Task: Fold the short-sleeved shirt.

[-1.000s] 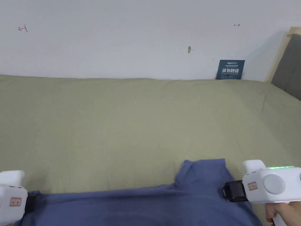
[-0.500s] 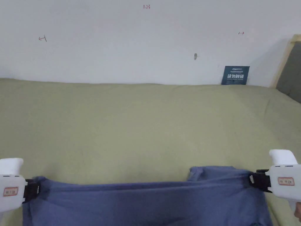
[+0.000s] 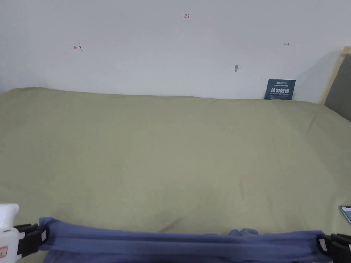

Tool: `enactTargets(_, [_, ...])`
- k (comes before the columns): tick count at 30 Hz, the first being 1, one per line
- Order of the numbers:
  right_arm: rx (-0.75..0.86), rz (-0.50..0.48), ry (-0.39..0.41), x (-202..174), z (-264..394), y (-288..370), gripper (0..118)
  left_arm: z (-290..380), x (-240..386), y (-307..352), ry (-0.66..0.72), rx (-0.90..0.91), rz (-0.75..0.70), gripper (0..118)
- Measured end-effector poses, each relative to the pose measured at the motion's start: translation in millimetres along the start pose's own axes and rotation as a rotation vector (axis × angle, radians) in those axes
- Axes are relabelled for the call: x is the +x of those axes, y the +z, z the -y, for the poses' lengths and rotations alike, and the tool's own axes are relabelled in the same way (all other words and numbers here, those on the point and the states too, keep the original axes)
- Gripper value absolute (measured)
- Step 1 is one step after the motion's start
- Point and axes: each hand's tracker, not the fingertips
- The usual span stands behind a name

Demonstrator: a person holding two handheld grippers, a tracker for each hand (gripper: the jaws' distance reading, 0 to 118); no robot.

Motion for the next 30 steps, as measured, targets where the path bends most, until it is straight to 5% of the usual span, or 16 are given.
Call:
enactTargets(5, [-0.048, 0.002, -0.030, 5, 34, -12, 0, 34, -2, -5, -0.017, -0.027, -0.006, 6])
enactTargets(6, [-0.054, 0.004, -0.031, 9, 40, -16, 0, 37, -2, -6, -0.019, -0.031, -0.007, 13])
enactTargets(7, [-0.062, 0.007, -0.029, 11, 43, -20, 0, 40, -2, -9, -0.022, -0.039, -0.007, 36])
enactTargets(8, [-0.063, 0.010, -0.030, 11, 46, -23, 13, 42, -2, -10, -0.029, -0.037, -0.005, 86])
enactTargets(9, [-0.064, 0.016, -0.030, 12, 47, -26, 49, 44, -3, -13, -0.032, -0.035, -0.014, 113])
enactTargets(10, [-0.065, 0.043, -0.033, 12, 51, -24, 95, 44, -4, -15, -0.032, -0.053, -0.026, 116])
enactTargets(11, [-0.070, 0.078, -0.045, 14, 52, -26, 116, 44, -5, -15, -0.029, -0.056, -0.034, 116])
enactTargets(13, [-0.046, 0.113, -0.103, 16, 54, -14, 107, 42, -8, -8, -0.017, -0.035, -0.056, 115])
enactTargets(19, [0.037, 0.085, -0.048, -13, 39, 0, 112, 32, 3, 17, 0.036, 0.035, -0.135, 108])
enactTargets(20, [0.056, 0.096, -0.049, -20, 37, 3, 98, 31, 5, 21, 0.039, 0.048, -0.136, 84])
enactTargets(21, [0.118, 0.120, -0.048, -28, 35, 10, 63, 31, 17, 31, 0.040, 0.063, -0.153, 43])
enactTargets(22, [0.152, 0.147, -0.031, -38, 34, 14, 10, 32, 20, 33, 0.044, 0.070, -0.163, 0])
enactTargets(23, [0.182, 0.173, -0.032, -44, 34, 14, 0, 35, 23, 35, 0.043, 0.104, -0.157, 0])
enactTargets(30, [0.357, 0.268, 0.028, -88, 41, 36, 0, 37, 17, 41, 0.076, 0.074, -0.099, 0])
